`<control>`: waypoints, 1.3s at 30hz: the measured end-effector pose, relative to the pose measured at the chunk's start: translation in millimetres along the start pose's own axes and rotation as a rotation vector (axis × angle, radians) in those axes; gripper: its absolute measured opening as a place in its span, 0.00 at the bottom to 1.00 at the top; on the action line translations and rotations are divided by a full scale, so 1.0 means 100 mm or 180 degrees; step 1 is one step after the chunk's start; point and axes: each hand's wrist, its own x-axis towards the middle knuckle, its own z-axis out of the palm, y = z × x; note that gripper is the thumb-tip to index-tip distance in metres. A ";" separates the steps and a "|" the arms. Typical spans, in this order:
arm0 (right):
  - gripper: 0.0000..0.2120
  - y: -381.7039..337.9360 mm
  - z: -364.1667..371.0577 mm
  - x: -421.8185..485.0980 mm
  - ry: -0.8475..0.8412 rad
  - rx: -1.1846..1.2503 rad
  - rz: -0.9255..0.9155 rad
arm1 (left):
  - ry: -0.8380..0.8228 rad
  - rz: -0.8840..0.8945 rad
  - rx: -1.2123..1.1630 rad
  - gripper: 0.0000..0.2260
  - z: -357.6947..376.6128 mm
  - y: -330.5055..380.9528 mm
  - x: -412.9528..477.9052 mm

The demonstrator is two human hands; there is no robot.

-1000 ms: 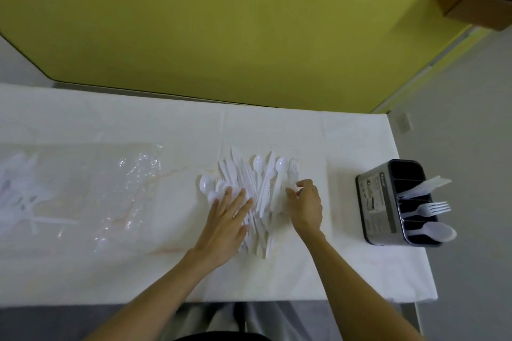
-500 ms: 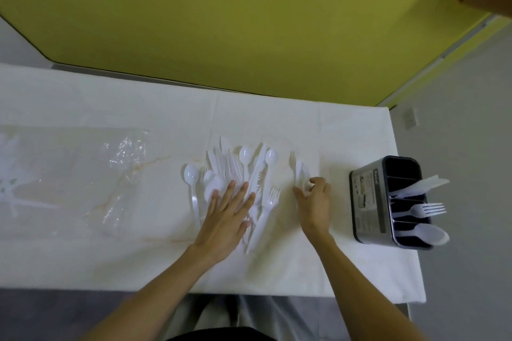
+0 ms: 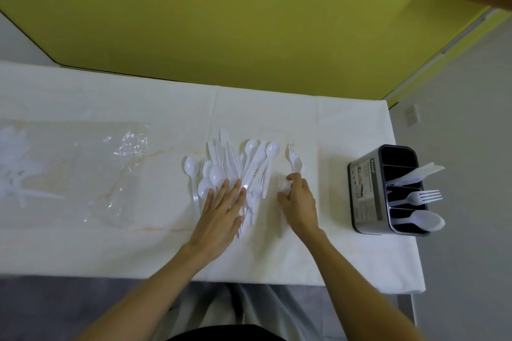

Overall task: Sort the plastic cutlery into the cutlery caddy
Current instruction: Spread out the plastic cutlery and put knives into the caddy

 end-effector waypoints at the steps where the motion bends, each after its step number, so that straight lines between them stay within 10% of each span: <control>1: 0.17 0.04 -0.05 0.03 0.0045 0.0000 0.0024 | -0.0054 -0.0016 -0.0017 0.24 0.00 0.00 -0.01; 27: 0.12 -0.17 -0.18 0.13 0.0750 0.0544 0.0723 | 0.0749 -0.0709 -0.1160 0.13 -0.21 0.14 0.01; 39: 0.12 -0.59 0.21 0.17 -0.0034 0.0510 0.0702 | 0.0637 -0.0629 -0.1120 0.10 -0.19 0.01 -0.08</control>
